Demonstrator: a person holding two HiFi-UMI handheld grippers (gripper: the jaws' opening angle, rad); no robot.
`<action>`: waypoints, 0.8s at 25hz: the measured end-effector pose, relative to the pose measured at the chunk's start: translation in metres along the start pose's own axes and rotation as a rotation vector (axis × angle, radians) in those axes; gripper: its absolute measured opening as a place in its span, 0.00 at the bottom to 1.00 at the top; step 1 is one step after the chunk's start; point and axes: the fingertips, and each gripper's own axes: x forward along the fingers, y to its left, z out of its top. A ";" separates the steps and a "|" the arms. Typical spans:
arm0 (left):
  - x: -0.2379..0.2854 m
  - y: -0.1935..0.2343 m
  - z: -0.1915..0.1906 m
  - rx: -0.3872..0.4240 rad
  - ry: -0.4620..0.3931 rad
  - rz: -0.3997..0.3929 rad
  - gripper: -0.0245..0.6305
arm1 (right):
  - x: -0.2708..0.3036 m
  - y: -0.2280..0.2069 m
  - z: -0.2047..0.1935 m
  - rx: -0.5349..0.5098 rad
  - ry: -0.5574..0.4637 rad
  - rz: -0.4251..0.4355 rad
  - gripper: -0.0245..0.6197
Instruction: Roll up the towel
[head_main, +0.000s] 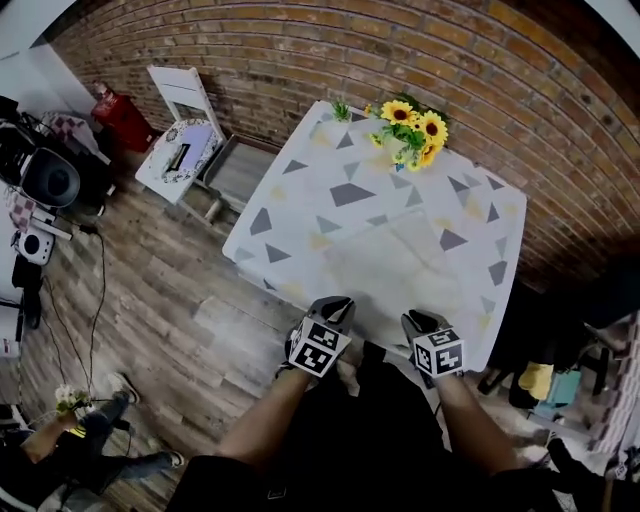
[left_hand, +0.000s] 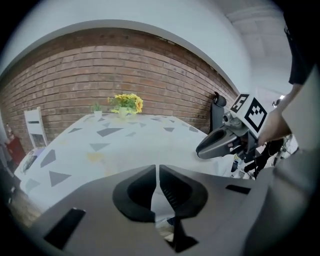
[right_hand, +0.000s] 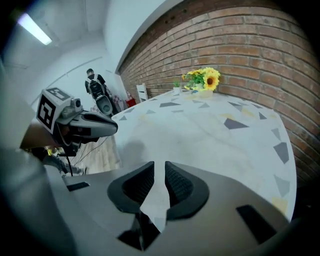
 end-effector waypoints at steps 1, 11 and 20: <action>0.002 0.000 -0.005 0.014 0.012 -0.013 0.07 | 0.002 -0.002 -0.006 0.019 0.013 -0.015 0.16; 0.013 -0.017 -0.012 0.104 0.067 -0.126 0.07 | 0.037 -0.023 -0.006 0.048 0.083 -0.066 0.14; 0.032 -0.030 0.001 0.277 0.094 -0.164 0.15 | 0.073 -0.055 0.053 -0.005 0.039 -0.061 0.13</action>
